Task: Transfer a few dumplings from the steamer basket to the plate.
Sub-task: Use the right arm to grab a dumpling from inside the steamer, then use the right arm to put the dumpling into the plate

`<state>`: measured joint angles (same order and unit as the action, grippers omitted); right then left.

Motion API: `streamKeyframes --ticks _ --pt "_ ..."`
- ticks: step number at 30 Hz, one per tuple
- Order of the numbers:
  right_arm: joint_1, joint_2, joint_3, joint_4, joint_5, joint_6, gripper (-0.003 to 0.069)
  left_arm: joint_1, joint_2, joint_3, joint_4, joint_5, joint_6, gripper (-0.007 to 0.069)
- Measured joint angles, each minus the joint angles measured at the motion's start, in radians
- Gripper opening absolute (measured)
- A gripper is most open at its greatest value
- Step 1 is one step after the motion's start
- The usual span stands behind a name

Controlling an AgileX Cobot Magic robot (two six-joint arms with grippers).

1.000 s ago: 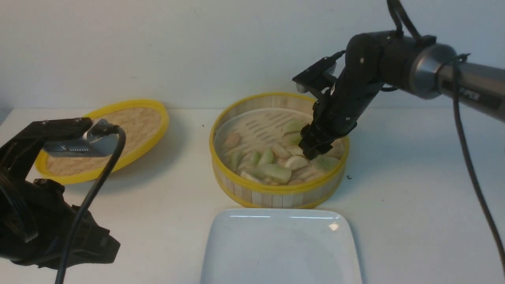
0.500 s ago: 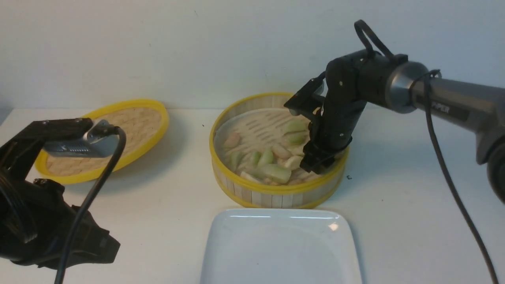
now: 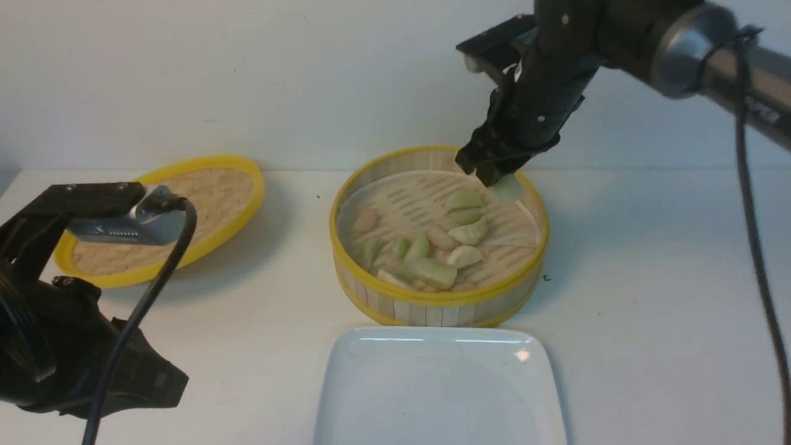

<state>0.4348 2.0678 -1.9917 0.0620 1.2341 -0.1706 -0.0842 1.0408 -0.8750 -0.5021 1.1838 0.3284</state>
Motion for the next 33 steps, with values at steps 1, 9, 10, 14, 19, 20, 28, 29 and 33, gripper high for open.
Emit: streamKeyframes --ticks 1,9,10,14,19,20,28,29,33 --pt "0.000 -0.052 0.052 0.033 0.000 0.005 0.0243 0.000 -0.006 0.000 0.000 0.002 0.004 -0.0006" --pt "0.084 -0.416 0.585 0.238 -0.003 -0.055 0.0241 -0.001 -0.031 0.000 -0.019 -0.032 0.007 -0.0006" --pt "0.136 -0.435 0.670 0.246 -0.029 -0.055 0.0241 -0.001 -0.014 -0.002 -0.031 -0.048 0.007 -0.0006" --pt "0.230 -0.426 0.815 0.255 -0.150 -0.039 0.0241 -0.001 0.075 -0.057 -0.062 -0.085 0.017 -0.0006" --pt "0.301 -0.364 0.924 0.255 -0.314 0.029 0.0241 -0.073 0.257 -0.242 -0.064 -0.135 0.048 -0.0006" --pt "0.303 -0.355 0.925 0.254 -0.318 0.037 0.0241 -0.088 0.273 -0.259 -0.061 -0.138 0.048 -0.0006" --pt "0.304 -0.299 0.927 0.261 -0.340 0.164 0.0433 -0.249 0.641 -0.589 0.022 -0.140 0.046 -0.0005" --pt "0.304 -0.299 0.927 0.261 -0.334 0.171 0.0471 -0.260 0.683 -0.629 0.036 -0.140 0.046 -0.0003" --pt "0.304 -0.312 0.927 0.261 -0.304 0.184 0.0544 -0.289 0.821 -0.762 0.088 -0.140 0.040 0.0019"
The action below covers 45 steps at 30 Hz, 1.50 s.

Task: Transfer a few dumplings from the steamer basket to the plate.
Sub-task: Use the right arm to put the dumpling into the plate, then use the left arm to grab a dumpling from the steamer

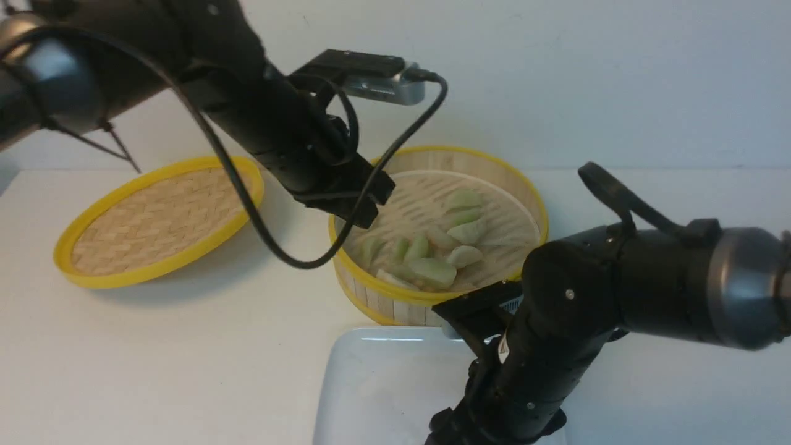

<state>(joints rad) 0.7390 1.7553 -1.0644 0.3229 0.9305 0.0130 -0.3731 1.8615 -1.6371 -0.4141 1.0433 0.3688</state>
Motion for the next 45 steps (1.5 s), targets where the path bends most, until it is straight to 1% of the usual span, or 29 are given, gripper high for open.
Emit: streamKeyframes --ticks 3,5,8,10,14,17,25,28,31,32,33,35,38,41,44,45 --pt "0.000 -0.059 0.000 -0.005 0.032 0.009 0.0533 -0.011 0.109 -0.102 0.045 -0.001 -0.031 0.0070" --pt "0.000 -0.118 0.000 -0.011 0.059 0.013 0.0503 -0.011 0.167 -0.151 0.072 -0.006 -0.054 0.0111" --pt "0.000 -0.235 0.000 -0.027 0.103 0.018 0.0439 -0.011 0.254 -0.211 0.137 -0.021 -0.075 0.0190" --pt "0.000 -0.328 0.000 -0.030 0.126 0.028 0.0400 -0.011 0.296 -0.229 0.172 -0.041 -0.078 0.0251" --pt "0.000 -0.491 0.000 -0.033 0.143 0.043 0.0355 -0.011 0.356 -0.235 0.210 -0.084 -0.079 0.0342" --pt "0.000 -0.590 0.002 -0.033 0.149 0.049 0.0342 -0.011 0.381 -0.237 0.224 -0.112 -0.079 0.0367" --pt "0.000 -0.721 0.005 -0.046 0.164 0.065 0.0337 -0.015 0.413 -0.241 0.227 -0.150 -0.078 0.0368" --pt "0.000 -0.731 0.005 -0.057 0.165 0.069 0.0337 -0.018 0.427 -0.243 0.223 -0.157 -0.078 0.0310" --pt "0.000 -0.731 0.007 -0.057 0.165 0.069 0.0337 -0.022 0.435 -0.248 0.234 -0.157 -0.077 0.0218" --pt "0.000 -0.731 0.007 -0.057 0.165 0.069 0.0337 -0.023 0.435 -0.249 0.242 -0.157 -0.077 0.0176" --pt "0.000 -0.731 0.007 -0.057 0.165 0.071 0.0337 -0.024 0.435 -0.249 0.247 -0.154 -0.078 0.0160" --pt "0.000 -0.731 0.007 -0.057 0.165 0.072 0.0337 -0.028 0.434 -0.258 0.270 -0.130 -0.079 0.0162" --pt "0.000 -0.731 0.007 -0.057 0.165 0.072 0.0337 -0.032 0.426 -0.285 0.287 -0.051 -0.080 0.0162" --pt "0.000 -0.731 0.007 -0.062 0.164 0.072 0.0337 -0.032 0.397 -0.372 0.293 0.080 -0.082 0.0162" --pt "0.000 -0.735 0.007 -0.085 0.157 0.072 0.0337 -0.032 0.367 -0.444 0.294 0.150 -0.082 0.0162" --pt "0.000 -0.741 0.007 -0.112 0.149 0.074 0.0337 -0.032 0.345 -0.476 0.283 0.166 -0.088 0.0162"
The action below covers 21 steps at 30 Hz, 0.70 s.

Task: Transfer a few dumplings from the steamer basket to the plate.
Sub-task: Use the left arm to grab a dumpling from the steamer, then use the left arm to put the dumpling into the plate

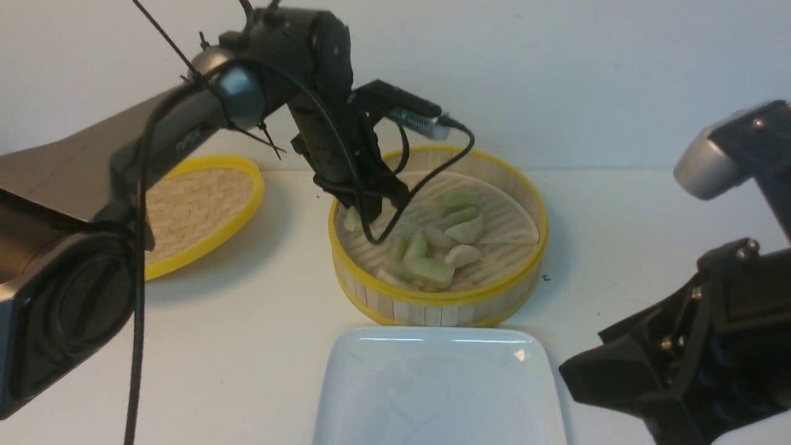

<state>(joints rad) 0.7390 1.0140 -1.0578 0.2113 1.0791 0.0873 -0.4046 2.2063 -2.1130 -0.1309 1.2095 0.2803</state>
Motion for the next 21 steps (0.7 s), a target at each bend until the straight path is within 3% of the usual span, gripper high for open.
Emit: streamKeyframes --ticks 8,9,11,13,17,21 --pt "0.000 -0.085 -0.001 -0.245 -0.022 0.153 0.0284 -0.012 -0.204 -0.005 -0.118 0.023 -0.052 0.0162" --pt "0.000 -0.141 -0.001 -0.330 -0.022 0.203 0.0237 -0.031 -0.265 0.045 -0.124 0.023 -0.060 0.0162" --pt "0.000 -0.174 -0.001 -0.384 -0.019 0.231 0.0200 -0.051 -0.311 0.099 -0.124 0.023 -0.065 0.0162" --pt "0.000 -0.291 -0.001 -0.484 0.004 0.283 0.0101 -0.111 -0.407 0.256 -0.114 0.024 -0.074 0.0162" --pt "0.000 -0.424 -0.004 -0.548 0.045 0.326 0.0008 -0.192 -0.459 0.443 -0.114 0.029 -0.079 0.0162" --pt "0.000 -0.578 -0.009 -0.558 0.066 0.336 -0.0013 -0.267 -0.426 0.584 -0.112 0.009 -0.081 0.0162"
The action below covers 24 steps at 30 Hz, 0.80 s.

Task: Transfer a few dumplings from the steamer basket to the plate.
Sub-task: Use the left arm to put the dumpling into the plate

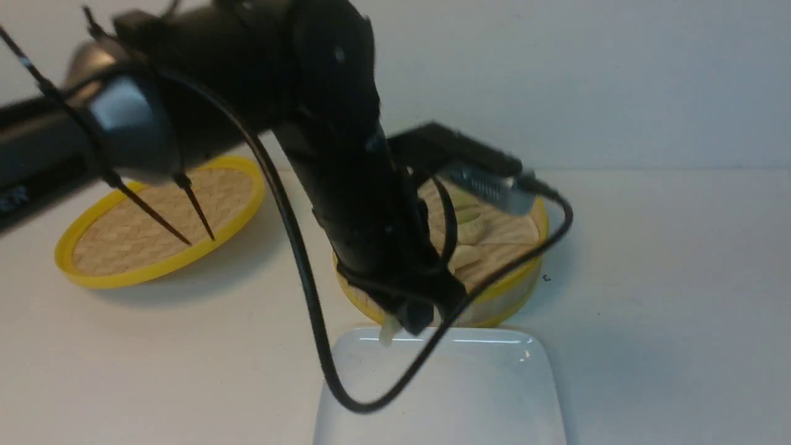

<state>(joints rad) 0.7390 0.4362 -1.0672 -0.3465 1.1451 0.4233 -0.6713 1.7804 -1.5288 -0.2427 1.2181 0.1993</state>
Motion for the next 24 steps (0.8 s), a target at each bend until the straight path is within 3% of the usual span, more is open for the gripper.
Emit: streamKeyframes --ticks 10,14,20,24 --pt "0.000 -0.167 -0.001 0.035 0.047 0.004 -0.0015 -0.050 0.195 0.028 0.005 -0.130 -0.005 0.0164" --pt "0.000 -0.175 -0.001 0.058 0.077 0.003 -0.0015 -0.050 0.230 0.030 0.014 -0.180 -0.006 0.0229" --pt "0.000 -0.177 0.021 0.067 0.084 0.000 -0.0015 -0.050 0.234 0.030 0.014 -0.208 -0.038 0.0398" --pt "0.000 -0.177 0.066 0.069 0.079 0.000 -0.0015 -0.050 0.234 0.006 0.014 -0.187 -0.044 0.0410"
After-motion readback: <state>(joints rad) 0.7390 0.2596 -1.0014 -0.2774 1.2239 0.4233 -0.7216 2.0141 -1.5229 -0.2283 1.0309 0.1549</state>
